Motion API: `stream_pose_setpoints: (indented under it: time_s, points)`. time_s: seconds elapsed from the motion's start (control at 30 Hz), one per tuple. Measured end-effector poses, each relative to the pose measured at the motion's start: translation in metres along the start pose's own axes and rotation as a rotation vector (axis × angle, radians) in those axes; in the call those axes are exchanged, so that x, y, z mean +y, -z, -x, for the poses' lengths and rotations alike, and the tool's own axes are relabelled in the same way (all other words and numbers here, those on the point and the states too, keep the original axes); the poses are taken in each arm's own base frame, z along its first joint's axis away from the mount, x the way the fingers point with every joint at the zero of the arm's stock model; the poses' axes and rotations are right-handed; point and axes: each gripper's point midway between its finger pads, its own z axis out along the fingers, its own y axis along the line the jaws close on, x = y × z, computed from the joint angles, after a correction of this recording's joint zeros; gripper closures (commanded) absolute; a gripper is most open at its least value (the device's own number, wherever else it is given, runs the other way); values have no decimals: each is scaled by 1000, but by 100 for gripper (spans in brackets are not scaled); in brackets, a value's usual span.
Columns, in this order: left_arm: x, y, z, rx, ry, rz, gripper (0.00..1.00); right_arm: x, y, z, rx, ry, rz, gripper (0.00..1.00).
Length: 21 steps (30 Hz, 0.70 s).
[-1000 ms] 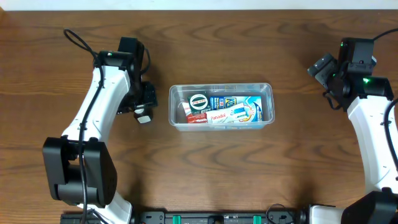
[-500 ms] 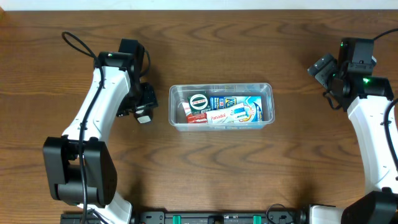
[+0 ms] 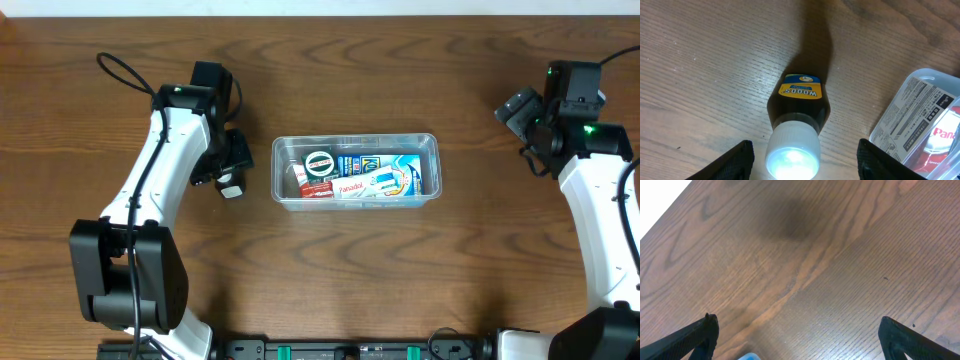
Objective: Pack container
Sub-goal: 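Close the left gripper on the bottle's white cap and lift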
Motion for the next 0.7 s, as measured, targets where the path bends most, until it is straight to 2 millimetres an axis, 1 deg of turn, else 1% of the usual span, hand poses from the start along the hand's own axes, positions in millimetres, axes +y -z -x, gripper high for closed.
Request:
stream_pose_setpoints:
  time_s: [0.3,0.57,0.63,0.7]
  points:
    - [0,-1,0,1,0,1,35,0,0,0,0,0,0,1]
    - [2,-14,-6,14,7,7,35,0,0,0,-1,-1,0,1]
    - [2,-15,-6,12,12,6,41,0,0,0,0,0,0,1]
    - [2,-15,-5,9,22,5,50,0,0,0,0,0,0,1]
